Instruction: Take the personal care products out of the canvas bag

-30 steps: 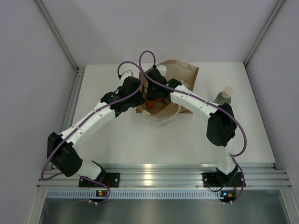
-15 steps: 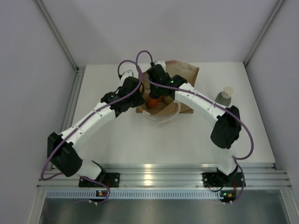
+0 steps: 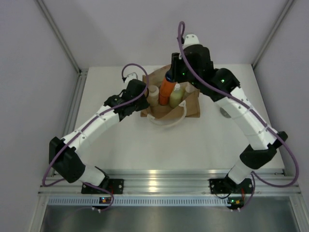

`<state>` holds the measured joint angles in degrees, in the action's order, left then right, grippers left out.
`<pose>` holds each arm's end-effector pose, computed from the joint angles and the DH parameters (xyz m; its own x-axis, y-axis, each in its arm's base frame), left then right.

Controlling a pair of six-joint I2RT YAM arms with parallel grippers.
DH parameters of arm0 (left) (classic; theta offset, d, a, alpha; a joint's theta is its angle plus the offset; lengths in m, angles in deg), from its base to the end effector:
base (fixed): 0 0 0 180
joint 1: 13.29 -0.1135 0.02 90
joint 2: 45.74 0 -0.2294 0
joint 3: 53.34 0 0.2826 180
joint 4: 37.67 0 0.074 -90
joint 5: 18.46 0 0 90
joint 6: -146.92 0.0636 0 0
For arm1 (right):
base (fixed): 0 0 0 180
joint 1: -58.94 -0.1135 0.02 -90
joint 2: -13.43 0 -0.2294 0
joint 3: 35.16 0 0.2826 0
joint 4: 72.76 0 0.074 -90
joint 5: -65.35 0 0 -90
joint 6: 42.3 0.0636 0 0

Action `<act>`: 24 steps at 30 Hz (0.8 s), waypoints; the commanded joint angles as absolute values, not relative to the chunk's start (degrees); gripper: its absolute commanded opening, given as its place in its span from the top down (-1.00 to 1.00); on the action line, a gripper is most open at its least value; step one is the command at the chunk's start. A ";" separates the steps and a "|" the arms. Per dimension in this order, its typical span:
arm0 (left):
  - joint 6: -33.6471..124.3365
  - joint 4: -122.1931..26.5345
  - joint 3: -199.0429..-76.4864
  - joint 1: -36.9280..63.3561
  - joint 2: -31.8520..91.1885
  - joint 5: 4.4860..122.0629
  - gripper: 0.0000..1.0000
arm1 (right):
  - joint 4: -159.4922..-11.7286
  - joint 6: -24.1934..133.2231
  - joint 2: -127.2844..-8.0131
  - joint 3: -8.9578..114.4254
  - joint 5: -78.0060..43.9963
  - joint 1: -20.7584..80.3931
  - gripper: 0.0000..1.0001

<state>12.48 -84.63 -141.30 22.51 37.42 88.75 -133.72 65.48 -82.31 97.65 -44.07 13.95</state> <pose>0.3145 -0.2036 0.2745 -0.6554 -0.3519 -0.6683 -0.1092 0.9197 -0.3772 0.2914 0.2614 0.4578 -0.4107 -0.0033 -0.9118 -0.3427 0.9272 0.1510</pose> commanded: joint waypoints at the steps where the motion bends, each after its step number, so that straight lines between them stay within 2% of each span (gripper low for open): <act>1: 13.51 -91.15 -140.48 22.49 39.25 87.88 1.00 | -133.79 63.17 -74.82 101.81 -44.95 13.42 1.00; 8: 13.68 -91.24 -141.27 22.40 39.52 87.53 1.00 | -135.11 58.95 -61.04 94.36 -50.66 14.91 1.00; 14: 14.03 -91.24 -142.15 22.40 39.34 86.65 1.00 | -134.85 59.47 -47.69 74.01 -61.10 18.77 1.00; 19: 14.21 -91.15 -142.15 22.49 39.78 85.60 1.00 | -132.31 62.90 -39.23 57.11 -61.30 29.74 1.00; 24: 14.91 -91.15 -142.85 22.40 39.78 84.81 1.00 | -126.07 64.92 -35.00 41.45 -53.93 42.48 1.00</act>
